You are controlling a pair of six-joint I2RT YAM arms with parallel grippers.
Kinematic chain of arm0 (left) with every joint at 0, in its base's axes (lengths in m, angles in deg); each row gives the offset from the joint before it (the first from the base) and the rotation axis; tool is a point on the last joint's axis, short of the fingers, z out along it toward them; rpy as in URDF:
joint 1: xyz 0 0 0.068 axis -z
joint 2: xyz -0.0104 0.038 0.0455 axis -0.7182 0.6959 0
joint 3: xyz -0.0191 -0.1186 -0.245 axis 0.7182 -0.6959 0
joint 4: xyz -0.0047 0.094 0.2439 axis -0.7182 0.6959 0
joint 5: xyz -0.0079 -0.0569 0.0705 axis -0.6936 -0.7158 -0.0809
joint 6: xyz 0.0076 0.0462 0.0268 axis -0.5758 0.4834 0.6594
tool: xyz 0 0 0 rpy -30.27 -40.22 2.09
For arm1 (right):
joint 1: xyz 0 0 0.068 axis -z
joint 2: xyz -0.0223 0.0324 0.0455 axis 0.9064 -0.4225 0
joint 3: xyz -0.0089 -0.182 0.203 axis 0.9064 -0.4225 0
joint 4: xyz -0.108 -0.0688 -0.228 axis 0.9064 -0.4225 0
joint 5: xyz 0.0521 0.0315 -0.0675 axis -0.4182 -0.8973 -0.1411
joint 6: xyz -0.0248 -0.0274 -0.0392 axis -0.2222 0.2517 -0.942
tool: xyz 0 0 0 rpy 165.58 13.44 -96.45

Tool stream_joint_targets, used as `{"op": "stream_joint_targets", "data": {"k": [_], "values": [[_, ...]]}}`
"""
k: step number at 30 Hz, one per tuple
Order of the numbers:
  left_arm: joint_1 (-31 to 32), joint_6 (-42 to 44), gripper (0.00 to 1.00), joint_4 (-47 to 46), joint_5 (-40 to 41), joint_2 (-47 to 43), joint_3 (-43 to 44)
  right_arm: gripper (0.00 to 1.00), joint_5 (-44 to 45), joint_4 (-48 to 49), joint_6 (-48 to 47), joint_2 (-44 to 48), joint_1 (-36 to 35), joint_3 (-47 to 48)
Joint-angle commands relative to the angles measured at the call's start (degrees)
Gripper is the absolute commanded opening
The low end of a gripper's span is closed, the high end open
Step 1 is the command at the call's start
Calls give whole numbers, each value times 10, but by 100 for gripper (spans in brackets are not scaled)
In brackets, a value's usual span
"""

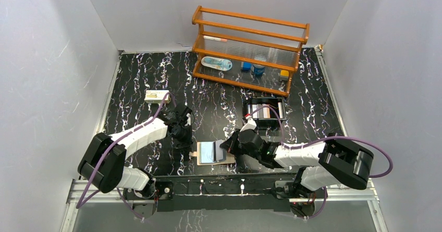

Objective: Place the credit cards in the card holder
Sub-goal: Insert the credit card into the card holder.

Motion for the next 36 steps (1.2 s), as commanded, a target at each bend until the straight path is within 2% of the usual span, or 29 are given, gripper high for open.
{"op": "stream_joint_targets", "data": {"k": [1, 8, 17, 25, 28, 32, 36], "values": [[-1, -3, 1, 8, -20, -4, -11, 0, 34, -5, 8, 7, -9, -8], [-1, -3, 1, 6, -20, -3, -12, 0, 54, -9, 12, 6, -22, -7], [-1, -6, 2, -17, -40, 16, -22, 0, 23, 95, -3, -18, -28, -20], [2, -7, 2, -36, -54, 35, -29, 0, 23, 59, 13, -33, -28, -13], [4, -9, 2, -39, -57, 36, -31, 8, 30, 30, 18, -38, -28, -2], [8, -11, 2, -48, -63, 39, -34, 11, 29, -23, 16, -58, -28, 33], [10, -15, 2, -57, -73, 42, -38, 29, 44, -158, 8, -75, -28, 103]]}}
